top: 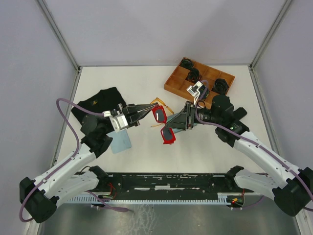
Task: Organize the sunglasses
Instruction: Fold the sunglasses.
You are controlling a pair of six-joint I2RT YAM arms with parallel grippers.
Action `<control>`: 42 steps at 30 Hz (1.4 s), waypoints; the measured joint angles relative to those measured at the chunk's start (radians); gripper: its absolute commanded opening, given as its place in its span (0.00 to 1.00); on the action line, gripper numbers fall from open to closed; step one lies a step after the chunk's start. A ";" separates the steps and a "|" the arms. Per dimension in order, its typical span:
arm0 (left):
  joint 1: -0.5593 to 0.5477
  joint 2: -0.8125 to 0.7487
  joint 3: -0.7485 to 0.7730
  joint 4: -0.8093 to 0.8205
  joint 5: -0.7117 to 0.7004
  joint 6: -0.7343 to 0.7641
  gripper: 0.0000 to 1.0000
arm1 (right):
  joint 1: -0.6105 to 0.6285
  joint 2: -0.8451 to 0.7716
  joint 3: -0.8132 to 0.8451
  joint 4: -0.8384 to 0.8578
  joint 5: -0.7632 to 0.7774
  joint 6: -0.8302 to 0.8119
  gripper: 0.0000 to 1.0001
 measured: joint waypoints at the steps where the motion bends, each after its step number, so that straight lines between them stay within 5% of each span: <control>1: 0.000 -0.001 0.000 0.000 0.000 0.000 0.03 | 0.001 0.002 0.000 0.008 0.000 0.001 0.44; 13: 0.000 -0.010 0.000 -0.002 0.000 0.006 0.03 | 0.012 0.032 0.000 0.046 0.002 0.026 0.39; 21: 0.000 -0.010 0.000 -0.002 0.001 0.023 0.03 | 0.013 0.032 0.000 0.063 0.003 0.036 0.48; 42: 0.000 -0.016 0.000 -0.004 0.028 0.034 0.03 | 0.014 0.045 0.001 0.066 0.010 0.037 0.41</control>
